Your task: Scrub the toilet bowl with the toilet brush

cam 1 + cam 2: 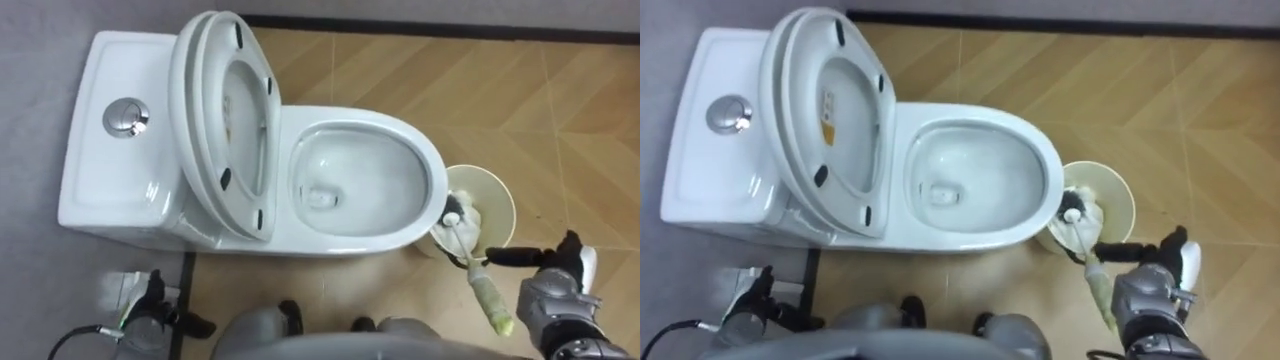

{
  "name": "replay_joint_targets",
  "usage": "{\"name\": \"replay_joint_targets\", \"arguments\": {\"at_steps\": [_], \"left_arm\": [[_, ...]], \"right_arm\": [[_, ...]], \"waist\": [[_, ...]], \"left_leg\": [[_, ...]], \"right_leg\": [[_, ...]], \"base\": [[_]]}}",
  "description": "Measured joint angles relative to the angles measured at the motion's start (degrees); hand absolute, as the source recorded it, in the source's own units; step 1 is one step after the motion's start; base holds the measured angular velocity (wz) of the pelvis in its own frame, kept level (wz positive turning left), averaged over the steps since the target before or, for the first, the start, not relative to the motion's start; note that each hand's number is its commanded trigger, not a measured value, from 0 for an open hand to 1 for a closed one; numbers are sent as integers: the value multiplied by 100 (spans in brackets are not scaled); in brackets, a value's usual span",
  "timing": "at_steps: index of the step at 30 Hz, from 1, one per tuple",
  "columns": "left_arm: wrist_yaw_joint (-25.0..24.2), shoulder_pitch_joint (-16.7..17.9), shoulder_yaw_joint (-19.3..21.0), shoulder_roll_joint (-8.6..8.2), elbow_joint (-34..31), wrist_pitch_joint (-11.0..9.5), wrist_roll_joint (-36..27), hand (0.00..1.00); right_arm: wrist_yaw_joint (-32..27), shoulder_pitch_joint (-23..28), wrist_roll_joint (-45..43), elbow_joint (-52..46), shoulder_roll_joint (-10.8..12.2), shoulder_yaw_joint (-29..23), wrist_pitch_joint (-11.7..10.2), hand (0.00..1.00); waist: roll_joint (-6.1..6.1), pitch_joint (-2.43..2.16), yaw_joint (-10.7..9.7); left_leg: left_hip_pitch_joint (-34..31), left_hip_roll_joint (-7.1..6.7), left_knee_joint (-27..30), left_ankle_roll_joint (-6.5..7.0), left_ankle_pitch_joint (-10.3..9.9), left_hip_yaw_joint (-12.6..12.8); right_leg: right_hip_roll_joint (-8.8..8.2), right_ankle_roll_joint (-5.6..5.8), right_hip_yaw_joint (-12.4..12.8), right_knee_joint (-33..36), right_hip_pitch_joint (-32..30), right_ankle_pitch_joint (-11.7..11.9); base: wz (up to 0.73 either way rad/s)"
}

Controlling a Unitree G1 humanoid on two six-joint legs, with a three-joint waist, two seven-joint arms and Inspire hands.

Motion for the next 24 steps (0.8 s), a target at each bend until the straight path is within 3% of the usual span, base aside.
{"name": "replay_joint_targets", "arguments": {"at_steps": [6,14,20,24], "left_arm": [[58,-446,-339,34,78,-115,-36,0],[51,-844,-1109,130,102,-115,-755,0],[217,-1024,-1209,140,81,-137,-999,0],[303,-1156,-1229,154,-66,-193,-1132,0]], "right_arm": [[-5,-293,-5,420,-75,148,-9,0],[173,-692,327,1077,-211,683,37,0],[185,-803,634,1087,-298,723,70,0],[227,-881,558,1070,-446,908,70,0]], "waist": [[86,37,57],[203,119,138],[251,138,191],[248,143,202]], "left_leg": [[-609,-75,139,116,130,-12],[-1330,-138,427,210,206,10],[-2057,-156,795,249,215,8],[-2722,-191,1284,280,190,27]], "right_leg": [[-150,41,-42,438,-728,-24],[-297,61,14,999,-1598,-51],[-385,44,57,1514,-2381,-161],[-535,3,89,2174,-3098,-411]], "base": [[4],[-2],[1],[12]]}}
